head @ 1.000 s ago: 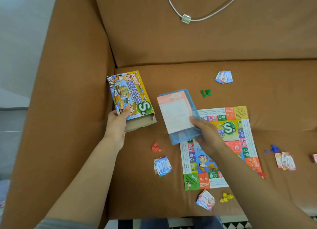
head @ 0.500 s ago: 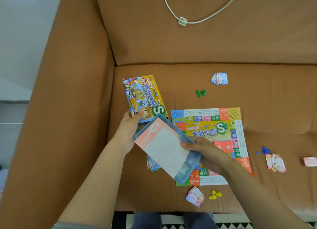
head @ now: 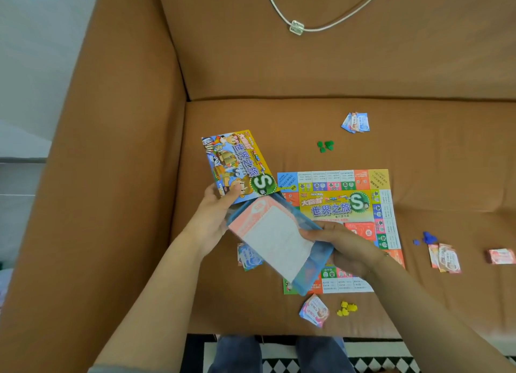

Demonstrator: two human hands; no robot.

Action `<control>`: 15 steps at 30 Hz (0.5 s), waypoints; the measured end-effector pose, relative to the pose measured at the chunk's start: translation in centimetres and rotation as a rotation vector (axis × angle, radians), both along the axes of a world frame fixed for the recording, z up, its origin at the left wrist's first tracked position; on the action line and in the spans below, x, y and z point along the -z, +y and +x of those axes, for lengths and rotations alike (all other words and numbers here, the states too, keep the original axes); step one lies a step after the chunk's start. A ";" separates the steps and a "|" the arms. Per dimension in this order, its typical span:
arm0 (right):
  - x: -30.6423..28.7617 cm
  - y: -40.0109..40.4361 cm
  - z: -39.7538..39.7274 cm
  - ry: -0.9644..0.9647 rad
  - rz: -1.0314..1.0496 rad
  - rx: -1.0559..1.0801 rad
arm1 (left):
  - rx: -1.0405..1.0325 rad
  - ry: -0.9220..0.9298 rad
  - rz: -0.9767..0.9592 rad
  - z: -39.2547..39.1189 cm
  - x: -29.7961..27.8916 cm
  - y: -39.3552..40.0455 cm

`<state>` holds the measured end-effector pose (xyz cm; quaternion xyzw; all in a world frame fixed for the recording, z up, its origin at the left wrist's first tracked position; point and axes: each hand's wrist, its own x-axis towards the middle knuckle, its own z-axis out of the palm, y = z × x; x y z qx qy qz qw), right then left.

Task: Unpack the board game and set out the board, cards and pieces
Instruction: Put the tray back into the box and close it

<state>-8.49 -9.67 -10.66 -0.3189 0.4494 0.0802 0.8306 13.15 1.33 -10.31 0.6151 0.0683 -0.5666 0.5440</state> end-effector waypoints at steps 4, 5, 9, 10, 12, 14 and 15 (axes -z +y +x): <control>0.3 -0.2 -0.4 0.004 -0.025 0.031 | 0.089 0.041 -0.044 0.0 -0.2 0.4; 0.4 -0.2 -0.5 0.010 -0.029 0.030 | 0.103 0.051 -0.054 0.0 -0.4 0.6; 0.4 0.0 -0.7 0.002 -0.027 0.048 | 0.172 0.092 -0.106 0.3 -0.7 1.0; 0.4 0.0 -0.7 0.000 -0.026 0.045 | 0.181 0.104 -0.112 0.4 -0.8 1.2; 0.5 0.1 -0.7 -0.001 -0.021 0.042 | 0.175 0.121 -0.118 0.6 -1.1 1.3; 0.5 0.0 -0.8 -0.007 -0.013 0.040 | 0.132 0.140 -0.127 0.8 -1.2 1.4; 0.5 0.0 -0.9 -0.010 -0.004 0.039 | 0.099 0.156 -0.134 1.0 -1.3 1.5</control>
